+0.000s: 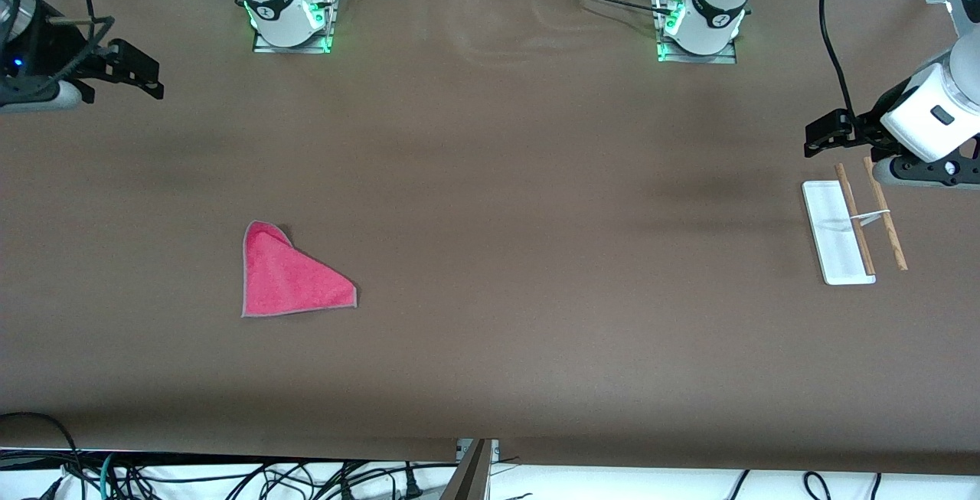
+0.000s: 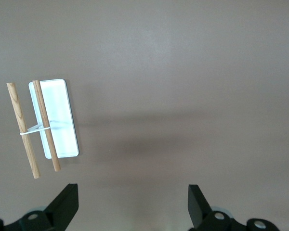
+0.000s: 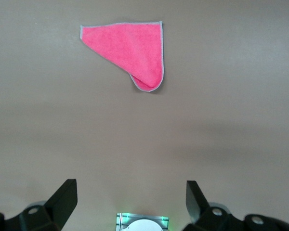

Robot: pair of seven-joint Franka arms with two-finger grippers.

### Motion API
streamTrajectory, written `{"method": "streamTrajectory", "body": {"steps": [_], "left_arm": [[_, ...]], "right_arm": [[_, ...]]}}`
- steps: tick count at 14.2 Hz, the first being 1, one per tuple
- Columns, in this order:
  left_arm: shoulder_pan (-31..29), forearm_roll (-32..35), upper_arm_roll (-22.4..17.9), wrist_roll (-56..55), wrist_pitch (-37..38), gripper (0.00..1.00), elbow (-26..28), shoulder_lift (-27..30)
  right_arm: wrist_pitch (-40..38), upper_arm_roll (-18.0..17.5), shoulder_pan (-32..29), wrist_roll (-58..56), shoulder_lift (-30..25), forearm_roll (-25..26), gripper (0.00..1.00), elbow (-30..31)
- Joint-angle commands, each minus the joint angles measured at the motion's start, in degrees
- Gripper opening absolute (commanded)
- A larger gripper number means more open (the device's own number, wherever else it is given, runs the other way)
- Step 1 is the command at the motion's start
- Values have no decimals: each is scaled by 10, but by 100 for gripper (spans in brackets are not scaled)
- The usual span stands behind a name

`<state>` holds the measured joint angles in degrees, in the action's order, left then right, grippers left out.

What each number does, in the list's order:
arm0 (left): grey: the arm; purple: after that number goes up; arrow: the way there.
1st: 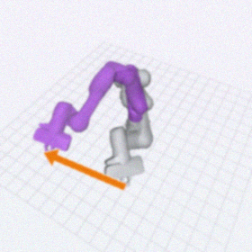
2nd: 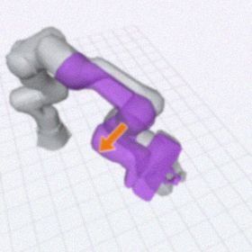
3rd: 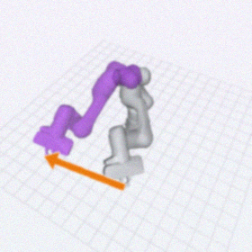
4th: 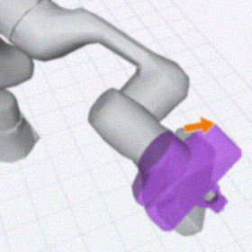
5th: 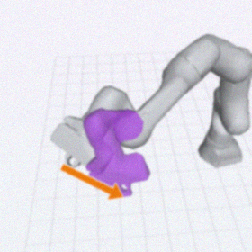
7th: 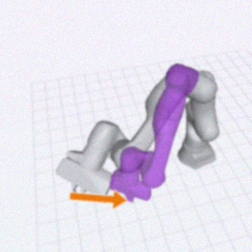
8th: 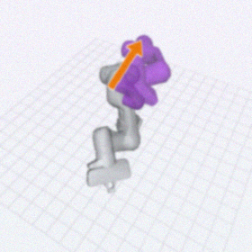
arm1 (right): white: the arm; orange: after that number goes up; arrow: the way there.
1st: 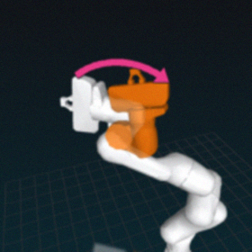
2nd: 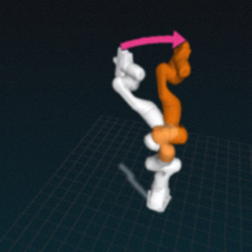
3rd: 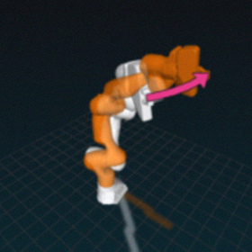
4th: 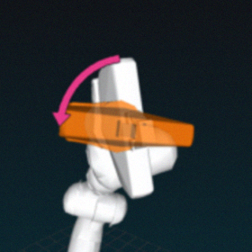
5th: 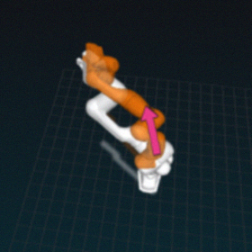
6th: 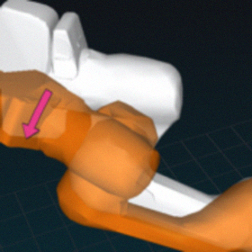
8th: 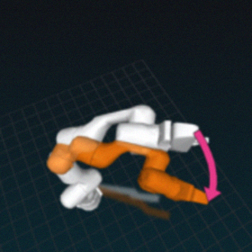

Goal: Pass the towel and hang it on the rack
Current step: 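Reach the right gripper down to the corner of the pink towel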

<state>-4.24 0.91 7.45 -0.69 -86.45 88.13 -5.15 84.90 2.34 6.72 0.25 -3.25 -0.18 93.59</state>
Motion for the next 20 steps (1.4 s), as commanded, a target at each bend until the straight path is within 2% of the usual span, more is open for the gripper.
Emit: {"method": "streamTrajectory", "body": {"steps": [1,3,6,11,15,20], "left_arm": [[2,10,1,-5,13,100,-11,1],[2,10,1,-5,13,100,-11,2],[2,10,1,-5,15,100,-11,1],[2,10,1,-5,20,100,-11,2],[1,10,1,-5,21,100,-11,2],[2,10,1,-4,21,100,-11,1]], "right_arm": [[34,2,-1,4,-10,3,100,36],[47,3,-1,4,-5,4,100,52],[107,4,-2,7,-4,4,100,107],[212,27,-5,24,20,0,100,192],[267,32,-5,68,76,-4,100,199],[337,32,-5,219,158,-18,100,200]]}}
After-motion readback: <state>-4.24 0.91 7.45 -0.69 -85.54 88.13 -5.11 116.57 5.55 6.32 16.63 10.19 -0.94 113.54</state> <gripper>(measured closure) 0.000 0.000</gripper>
